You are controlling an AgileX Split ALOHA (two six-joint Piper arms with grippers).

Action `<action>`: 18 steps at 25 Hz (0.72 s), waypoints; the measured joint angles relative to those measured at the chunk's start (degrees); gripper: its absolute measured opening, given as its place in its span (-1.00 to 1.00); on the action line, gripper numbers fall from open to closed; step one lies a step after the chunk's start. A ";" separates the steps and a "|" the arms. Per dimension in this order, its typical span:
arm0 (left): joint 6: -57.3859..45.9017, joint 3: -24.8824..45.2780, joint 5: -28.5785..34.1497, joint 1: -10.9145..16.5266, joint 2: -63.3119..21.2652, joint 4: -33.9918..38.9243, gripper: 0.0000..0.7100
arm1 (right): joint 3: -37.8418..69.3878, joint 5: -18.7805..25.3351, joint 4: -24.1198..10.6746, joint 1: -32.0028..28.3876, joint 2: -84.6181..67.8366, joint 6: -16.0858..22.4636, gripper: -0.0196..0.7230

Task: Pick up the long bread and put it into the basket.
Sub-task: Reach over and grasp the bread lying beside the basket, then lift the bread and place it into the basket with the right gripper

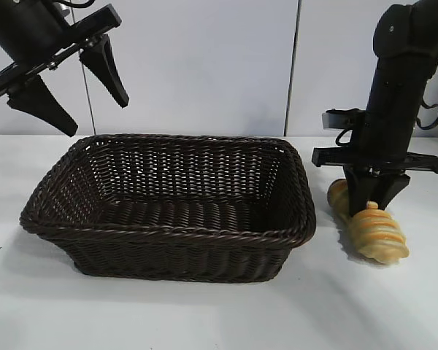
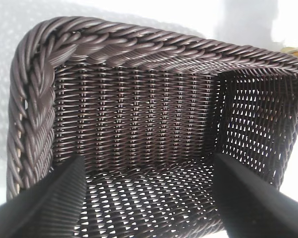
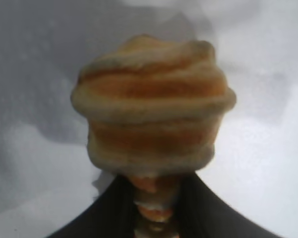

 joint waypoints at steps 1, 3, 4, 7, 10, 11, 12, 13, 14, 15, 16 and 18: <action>0.00 0.00 0.00 0.00 0.00 0.00 0.46 | -1.05 0.13 0.57 0.00 -1.03 0.03 -0.52; 0.00 0.00 0.00 0.00 0.00 0.00 0.46 | -2.98 0.24 1.45 0.00 -3.00 0.03 -0.52; 0.00 0.00 0.00 0.00 0.00 0.00 0.46 | -4.00 0.24 1.98 0.00 -3.78 0.03 -0.52; 0.00 0.00 0.11 0.00 0.00 0.00 0.46 | -6.29 0.45 3.43 0.00 -6.46 0.03 -0.52; 0.00 0.00 0.11 0.00 0.00 0.00 0.46 | -7.01 0.78 4.34 0.00 -8.58 0.03 -0.52; 0.00 0.00 0.11 0.00 0.00 0.00 0.46 | -7.01 0.94 4.46 0.00 -9.03 -0.01 -0.52; 0.00 0.00 0.11 0.00 0.00 0.00 0.46 | -7.01 1.14 4.60 0.00 -9.31 -0.01 -0.52; 0.00 0.00 0.11 0.00 0.00 0.00 0.46 | -7.01 1.31 4.76 0.00 -9.47 -0.01 -0.52; 0.00 0.00 0.11 0.00 0.00 0.00 0.46 | -7.01 1.50 5.00 0.00 -9.47 -0.01 -0.52; 0.00 0.00 0.11 0.00 0.00 0.00 0.46 | -7.01 1.50 5.48 0.00 -9.47 -0.01 -0.52; 0.00 0.00 0.11 0.00 0.00 0.00 0.46 | -7.01 1.50 6.38 0.00 -9.47 -0.01 -0.52; 0.00 0.00 0.11 0.00 0.00 0.00 0.46 | -7.01 1.50 8.74 0.22 -9.47 -0.01 -0.52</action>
